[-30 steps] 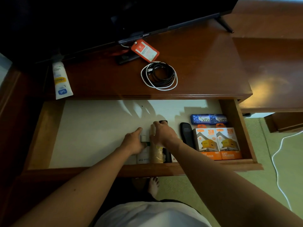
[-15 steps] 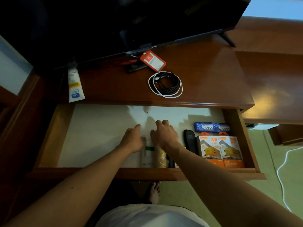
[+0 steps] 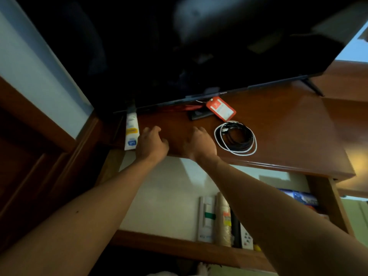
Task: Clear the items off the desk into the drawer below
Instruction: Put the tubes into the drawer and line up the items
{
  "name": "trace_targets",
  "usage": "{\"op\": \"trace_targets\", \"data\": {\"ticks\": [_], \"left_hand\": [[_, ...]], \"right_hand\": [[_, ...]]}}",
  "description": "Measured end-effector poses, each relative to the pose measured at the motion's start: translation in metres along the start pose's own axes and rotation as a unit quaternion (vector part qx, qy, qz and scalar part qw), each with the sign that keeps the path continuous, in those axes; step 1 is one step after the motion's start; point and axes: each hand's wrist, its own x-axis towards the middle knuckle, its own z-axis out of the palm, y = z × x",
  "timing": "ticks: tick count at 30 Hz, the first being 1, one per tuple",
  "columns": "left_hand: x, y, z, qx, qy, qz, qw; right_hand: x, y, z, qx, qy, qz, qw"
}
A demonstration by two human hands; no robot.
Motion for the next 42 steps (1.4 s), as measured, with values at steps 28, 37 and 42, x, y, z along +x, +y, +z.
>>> {"op": "trace_targets", "data": {"ticks": [28, 37, 42], "left_hand": [[0.038, -0.013, 0.023, 0.004, -0.018, 0.026, 0.999], [0.049, -0.010, 0.028, -0.026, -0.027, 0.059, 0.998], [0.052, -0.012, 0.027, -0.035, -0.031, 0.071, 0.996]], "right_hand": [[0.052, -0.009, 0.023, -0.157, 0.095, 0.046, 0.982], [0.107, -0.012, 0.011, -0.050, 0.100, 0.177, 0.978], [0.110, -0.020, 0.017, -0.002, 0.122, 0.220, 0.968]]}}
